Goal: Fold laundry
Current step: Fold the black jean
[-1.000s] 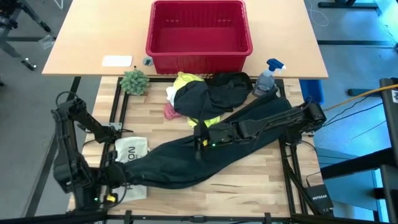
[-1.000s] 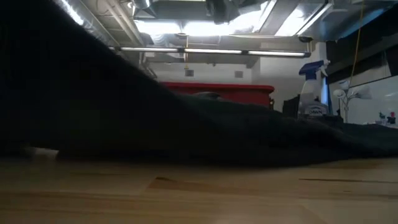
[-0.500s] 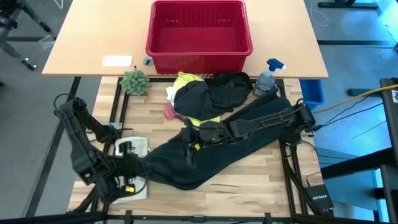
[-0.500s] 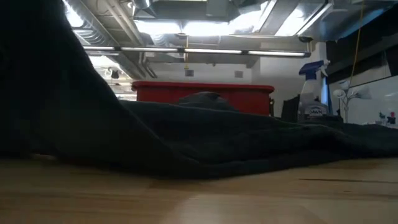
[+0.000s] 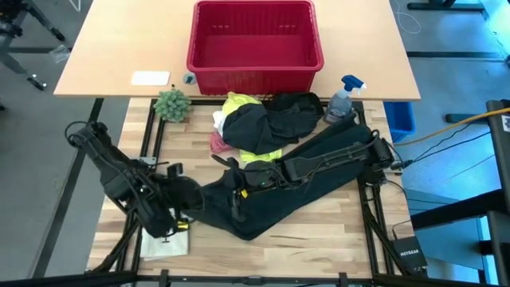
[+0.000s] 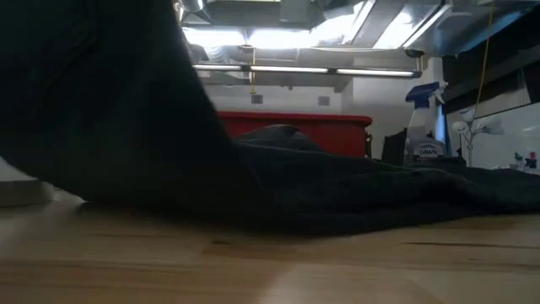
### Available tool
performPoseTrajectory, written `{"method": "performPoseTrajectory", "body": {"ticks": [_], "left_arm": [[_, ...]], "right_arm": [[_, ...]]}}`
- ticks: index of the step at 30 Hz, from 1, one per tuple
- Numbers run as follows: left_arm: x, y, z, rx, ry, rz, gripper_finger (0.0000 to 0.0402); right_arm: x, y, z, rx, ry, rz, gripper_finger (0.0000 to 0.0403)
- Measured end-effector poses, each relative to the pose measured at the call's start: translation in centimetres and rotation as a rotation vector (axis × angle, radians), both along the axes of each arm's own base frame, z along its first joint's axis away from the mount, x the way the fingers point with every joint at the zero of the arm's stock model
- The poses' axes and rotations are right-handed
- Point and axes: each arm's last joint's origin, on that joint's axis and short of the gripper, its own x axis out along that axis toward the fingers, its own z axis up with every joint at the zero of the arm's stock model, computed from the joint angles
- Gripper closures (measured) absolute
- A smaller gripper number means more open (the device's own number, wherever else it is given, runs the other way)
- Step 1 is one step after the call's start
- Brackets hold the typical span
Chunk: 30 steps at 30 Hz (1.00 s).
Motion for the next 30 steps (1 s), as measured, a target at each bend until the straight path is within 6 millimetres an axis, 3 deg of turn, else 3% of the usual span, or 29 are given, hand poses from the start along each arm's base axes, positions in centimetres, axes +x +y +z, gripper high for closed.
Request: {"method": "performPoseTrajectory", "body": {"ticks": [8, 10, 13, 14, 17, 20, 30], "left_arm": [[1.2, 0.6, 0.7, 0.024, -0.058, -0.047, 0.0371], [1.3, 0.6, 0.7, 0.029, -0.059, -0.043, 0.0371], [1.2, 0.7, 0.7, 0.033, -0.060, -0.041, 0.0371], [1.2, 0.6, 0.7, 0.033, -0.060, -0.041, 0.0371], [1.2, 0.7, 0.8, 0.033, -0.065, -0.038, 0.0368], [1.0, 0.8, 1.1, 0.031, -0.065, -0.020, 0.0333], [-1.9, 1.5, 5.0, -0.045, -0.038, -0.041, 0.0245]], "right_arm": [[0.3, -0.5, -0.4, 0.062, 0.021, -0.052, 0.0212], [0.3, -0.6, -0.5, 0.083, 0.038, -0.071, 0.0256], [0.3, -0.7, -0.7, 0.095, 0.055, -0.061, 0.0367], [0.3, -0.7, -0.7, 0.095, 0.055, -0.061, 0.0377], [0.3, -0.7, -0.6, 0.107, 0.052, -0.065, 0.0382], [0.4, -0.8, -0.7, 0.104, 0.056, -0.075, 0.0382], [0.4, -0.8, -1.2, 0.105, 0.079, -0.062, 0.0383]]}}
